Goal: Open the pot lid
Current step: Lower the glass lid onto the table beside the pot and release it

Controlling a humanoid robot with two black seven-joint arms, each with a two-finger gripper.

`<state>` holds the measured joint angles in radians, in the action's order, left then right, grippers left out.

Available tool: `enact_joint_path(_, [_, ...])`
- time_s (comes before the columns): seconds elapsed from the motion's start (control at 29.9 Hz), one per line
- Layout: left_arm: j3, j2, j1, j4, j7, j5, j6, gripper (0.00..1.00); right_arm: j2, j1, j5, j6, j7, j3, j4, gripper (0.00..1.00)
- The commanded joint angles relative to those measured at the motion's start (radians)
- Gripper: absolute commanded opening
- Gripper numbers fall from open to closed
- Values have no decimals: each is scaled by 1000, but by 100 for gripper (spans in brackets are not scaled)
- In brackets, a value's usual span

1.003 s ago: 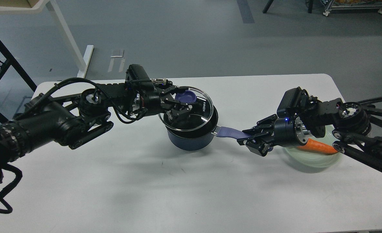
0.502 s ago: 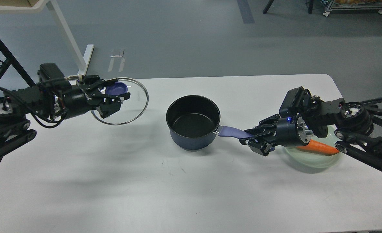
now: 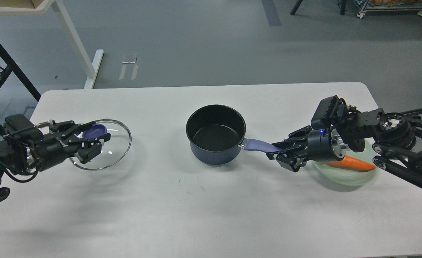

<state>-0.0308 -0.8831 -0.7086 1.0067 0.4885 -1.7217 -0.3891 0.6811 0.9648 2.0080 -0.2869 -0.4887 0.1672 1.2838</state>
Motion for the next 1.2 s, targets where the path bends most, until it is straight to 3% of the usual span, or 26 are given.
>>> enact_joint_path(0.0, [0,1,20,-3,0,-1,-20,54,1,0,0,0,0,0,2,33])
enact_joint_path(0.74, [0,3,113,-34,0,-10,-70,63,34,-8,-2,0,0,0,29,33])
enact_joint_path(0.9, [0,3,123,-46,0,-9,-76,67,34,-8,-2,0,0,0,29,33])
enact_joint_path(1.04, [0,3,124,-46,0,-9,-76,77,32,-8,-2,0,0,0,29,33])
enact_joint_path(1.17, [0,3,124,-46,0,-9,-76,79,32,-8,-2,0,0,0,29,33])
